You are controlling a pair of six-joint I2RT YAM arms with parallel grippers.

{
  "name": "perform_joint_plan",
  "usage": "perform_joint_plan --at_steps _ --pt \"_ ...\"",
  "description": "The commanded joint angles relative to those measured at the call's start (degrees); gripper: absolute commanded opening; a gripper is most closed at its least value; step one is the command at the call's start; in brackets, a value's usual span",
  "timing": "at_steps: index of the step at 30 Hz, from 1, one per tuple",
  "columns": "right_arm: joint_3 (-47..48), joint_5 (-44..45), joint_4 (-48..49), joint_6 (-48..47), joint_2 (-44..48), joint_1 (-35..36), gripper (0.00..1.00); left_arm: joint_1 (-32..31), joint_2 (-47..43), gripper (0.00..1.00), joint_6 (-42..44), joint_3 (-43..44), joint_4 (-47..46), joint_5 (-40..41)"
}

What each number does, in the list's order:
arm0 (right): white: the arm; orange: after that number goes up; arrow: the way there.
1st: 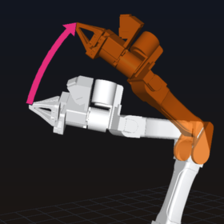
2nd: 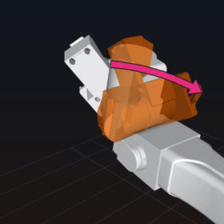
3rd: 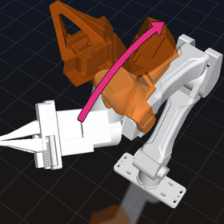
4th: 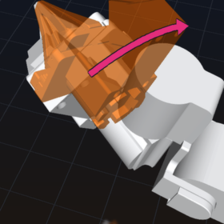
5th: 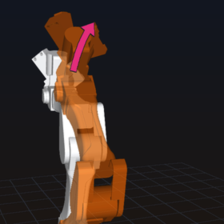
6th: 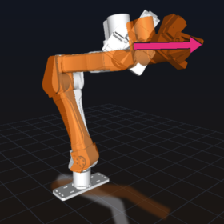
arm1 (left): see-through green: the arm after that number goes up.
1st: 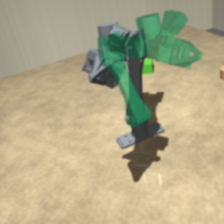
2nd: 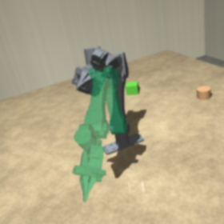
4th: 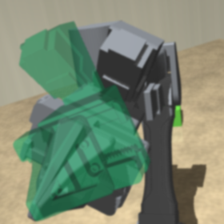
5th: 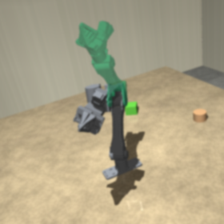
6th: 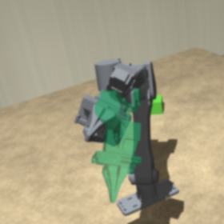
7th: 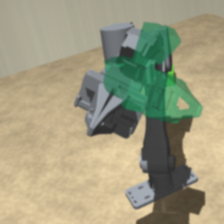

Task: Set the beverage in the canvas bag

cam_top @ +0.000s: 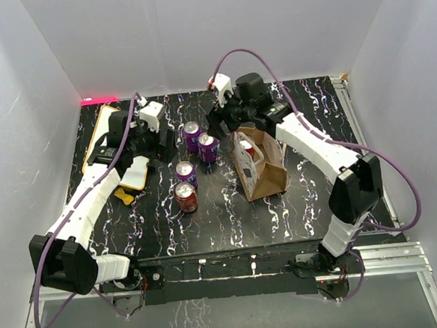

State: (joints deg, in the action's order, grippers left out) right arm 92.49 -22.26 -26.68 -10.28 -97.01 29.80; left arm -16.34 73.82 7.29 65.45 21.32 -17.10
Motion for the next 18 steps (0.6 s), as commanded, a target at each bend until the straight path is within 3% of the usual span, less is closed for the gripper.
perform_joint_plan --at_steps 1,7,11,18 --pt "2.7 4.7 0.0 -1.8 -1.8 2.4 0.81 2.4 -2.9 0.97 -1.7 -1.6 0.2 -1.1" --pt "2.3 7.1 1.1 0.4 -1.2 2.6 0.81 2.1 1.2 0.97 -4.4 -2.3 -0.9 -2.7" --pt "0.1 8.9 1.2 0.0 3.9 2.6 0.82 -0.3 5.9 0.97 -5.7 -0.6 -0.3 -2.1" --pt "-6.9 8.8 1.5 -3.2 15.1 -0.5 0.82 -4.7 8.2 0.97 -6.1 -2.6 -2.3 5.7"
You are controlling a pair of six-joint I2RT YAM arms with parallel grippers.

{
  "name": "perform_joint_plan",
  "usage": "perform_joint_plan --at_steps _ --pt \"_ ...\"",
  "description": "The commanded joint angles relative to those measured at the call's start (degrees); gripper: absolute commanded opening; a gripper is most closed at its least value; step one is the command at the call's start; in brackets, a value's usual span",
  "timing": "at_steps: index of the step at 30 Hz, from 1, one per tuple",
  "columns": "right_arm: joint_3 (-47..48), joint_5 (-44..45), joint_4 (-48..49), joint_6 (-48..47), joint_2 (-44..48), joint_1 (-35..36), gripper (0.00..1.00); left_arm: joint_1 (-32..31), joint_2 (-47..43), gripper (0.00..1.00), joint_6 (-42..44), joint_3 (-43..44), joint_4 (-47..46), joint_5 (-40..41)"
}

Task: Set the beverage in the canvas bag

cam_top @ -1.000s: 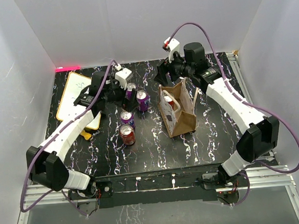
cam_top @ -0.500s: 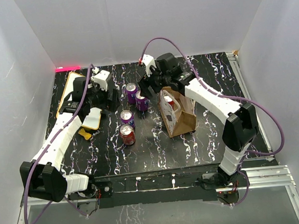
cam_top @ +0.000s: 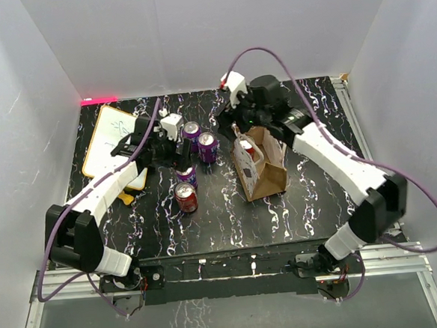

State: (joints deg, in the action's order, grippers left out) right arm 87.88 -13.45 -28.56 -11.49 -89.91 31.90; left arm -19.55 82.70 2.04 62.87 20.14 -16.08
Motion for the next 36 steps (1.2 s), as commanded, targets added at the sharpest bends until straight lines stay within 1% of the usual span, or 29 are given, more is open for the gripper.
perform_joint_plan --at_steps 1,5,8,11,13,16,22,25,27,30,36 --pt "-2.9 -1.0 3.6 -2.0 9.4 -4.1 0.82 -1.5 -0.6 0.97 -0.9 -0.3 -1.3 5.2" --pt "-5.8 -6.9 4.6 -0.4 13.8 -11.3 0.82 -2.4 -0.1 0.91 -1.2 -1.3 -1.8 5.0" --pt "-7.3 -11.7 5.4 2.0 15.7 -17.0 0.82 -3.9 1.1 0.91 -1.2 -1.7 -1.8 5.0" --pt "-8.7 -13.9 5.9 2.9 17.4 -20.4 0.82 -5.0 2.1 0.91 -1.2 -1.1 -1.3 5.2" --pt "-9.6 -14.2 6.0 3.0 18.4 -22.1 0.83 -5.4 2.6 0.91 -1.3 -1.0 -1.2 5.3" --pt "-11.4 -13.9 6.0 2.8 20.0 -24.0 0.83 -5.7 3.1 0.87 -1.5 -1.5 -1.2 5.6" --pt "-15.2 -14.0 6.5 2.6 21.8 -25.8 0.83 -5.9 4.2 0.71 -1.9 -2.0 -1.6 5.4" --pt "-16.5 -13.7 6.8 2.4 22.2 -26.1 0.83 -6.1 4.3 0.68 -1.9 -2.2 -1.8 5.2" --pt "-17.4 -13.5 6.9 2.2 22.3 -26.1 0.84 -6.2 4.1 0.67 -1.9 -2.5 -1.9 5.1" --pt "-18.7 -12.9 7.3 1.9 22.6 -26.2 0.84 -6.3 3.6 0.72 -1.9 -3.1 -2.2 5.0" --pt "-19.9 -11.5 7.6 1.7 23.0 -26.3 0.84 -6.4 3.3 0.77 -2.0 -3.9 -2.6 4.3"
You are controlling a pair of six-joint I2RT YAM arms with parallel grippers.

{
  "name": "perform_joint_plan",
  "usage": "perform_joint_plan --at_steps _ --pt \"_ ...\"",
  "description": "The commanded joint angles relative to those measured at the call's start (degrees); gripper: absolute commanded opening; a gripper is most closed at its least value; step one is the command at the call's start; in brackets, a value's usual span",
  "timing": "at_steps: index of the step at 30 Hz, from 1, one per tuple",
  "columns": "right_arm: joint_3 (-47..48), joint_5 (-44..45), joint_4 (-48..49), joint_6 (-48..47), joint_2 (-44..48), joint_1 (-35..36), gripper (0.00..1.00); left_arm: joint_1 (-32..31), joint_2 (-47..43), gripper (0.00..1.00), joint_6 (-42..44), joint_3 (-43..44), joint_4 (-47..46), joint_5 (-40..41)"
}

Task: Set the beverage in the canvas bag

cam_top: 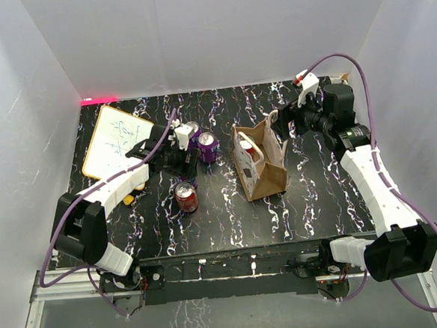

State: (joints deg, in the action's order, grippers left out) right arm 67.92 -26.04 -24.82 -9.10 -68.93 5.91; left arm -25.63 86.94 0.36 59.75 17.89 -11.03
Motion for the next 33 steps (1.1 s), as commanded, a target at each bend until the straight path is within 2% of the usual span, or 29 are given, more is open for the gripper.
perform_joint_plan --at_steps 1,5,10,13,16,17,20,25,28,29,33 --pt "-0.1 1.3 3.9 -0.8 2.0 -0.3 0.84 -0.3 -0.9 0.78 -0.4 -0.8 -0.3 -1.1" --pt "-1.6 2.7 4.4 -1.1 1.9 -0.3 0.84 -0.3 -1.2 0.74 -0.7 -0.8 -0.5 -1.6" --pt "-5.2 4.1 5.7 -1.2 2.3 -0.4 0.84 -0.3 -2.7 0.47 -0.4 -1.0 -1.3 -2.7" --pt "-8.1 3.7 7.6 -0.7 3.3 -0.4 0.83 -0.3 -3.4 0.26 0.6 -0.3 -1.4 -4.1" --pt "-10.5 0.9 9.3 0.3 3.8 -0.5 0.73 -0.3 -3.9 0.03 2.1 1.9 -0.2 -4.0" --pt "-11.1 -0.3 9.9 0.7 3.9 -0.4 0.69 -0.3 -3.9 0.0 2.7 2.9 0.3 -3.7" --pt "-12.1 -2.4 11.3 2.4 4.0 -0.4 0.55 -0.3 -4.1 0.0 4.9 6.6 2.5 -3.2" --pt "-12.7 -4.4 12.3 4.7 4.6 -0.4 0.26 -0.3 -4.9 0.0 8.5 14.5 5.2 -2.9" --pt "-13.6 -5.5 12.7 5.6 5.1 -0.4 0.12 -0.3 -4.6 0.0 9.1 19.5 5.7 -5.3" --pt "-13.9 -5.6 12.8 5.9 5.3 -0.4 0.08 -0.3 -4.2 0.0 9.0 21.4 5.7 -6.3" --pt "-15.0 -6.9 13.4 6.9 6.0 -0.4 0.08 -1.7 -0.8 0.0 8.3 29.5 6.1 -9.3"
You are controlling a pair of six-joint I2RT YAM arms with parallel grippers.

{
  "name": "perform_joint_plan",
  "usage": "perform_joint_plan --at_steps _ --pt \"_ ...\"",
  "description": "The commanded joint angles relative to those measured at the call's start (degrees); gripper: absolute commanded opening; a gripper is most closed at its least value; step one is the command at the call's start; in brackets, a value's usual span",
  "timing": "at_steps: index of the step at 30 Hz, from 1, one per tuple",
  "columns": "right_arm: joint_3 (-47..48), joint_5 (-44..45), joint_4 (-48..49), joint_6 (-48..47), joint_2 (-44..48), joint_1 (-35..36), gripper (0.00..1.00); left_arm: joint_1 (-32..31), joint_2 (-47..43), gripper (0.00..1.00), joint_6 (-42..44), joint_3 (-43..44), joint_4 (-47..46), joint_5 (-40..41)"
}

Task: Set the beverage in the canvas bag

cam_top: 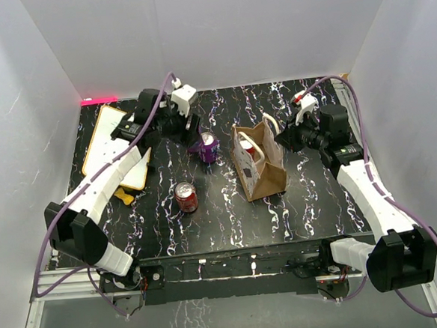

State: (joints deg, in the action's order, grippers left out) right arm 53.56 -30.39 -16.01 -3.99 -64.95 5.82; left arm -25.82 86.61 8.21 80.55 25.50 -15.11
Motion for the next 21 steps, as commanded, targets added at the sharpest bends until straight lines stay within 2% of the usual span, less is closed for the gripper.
perform_joint_plan --at_steps 1,12,17,21 --pt "-0.7 -3.3 4.7 2.1 2.3 -0.3 0.08 -2.0 0.5 0.0 0.3 10.6 -1.7 -5.8" --pt "-1.6 -11.0 2.4 6.3 4.4 -0.4 0.08 -8.0 13.2 0.0 -8.8 28.2 -7.9 -10.4" --pt "-2.7 -10.2 2.5 7.2 5.6 -1.0 0.08 -10.1 19.7 0.0 -12.4 35.6 -8.3 -11.6" --pt "-3.8 -5.8 3.0 7.7 6.1 -1.9 0.08 -11.2 22.7 0.0 -13.9 37.7 -9.0 -12.7"
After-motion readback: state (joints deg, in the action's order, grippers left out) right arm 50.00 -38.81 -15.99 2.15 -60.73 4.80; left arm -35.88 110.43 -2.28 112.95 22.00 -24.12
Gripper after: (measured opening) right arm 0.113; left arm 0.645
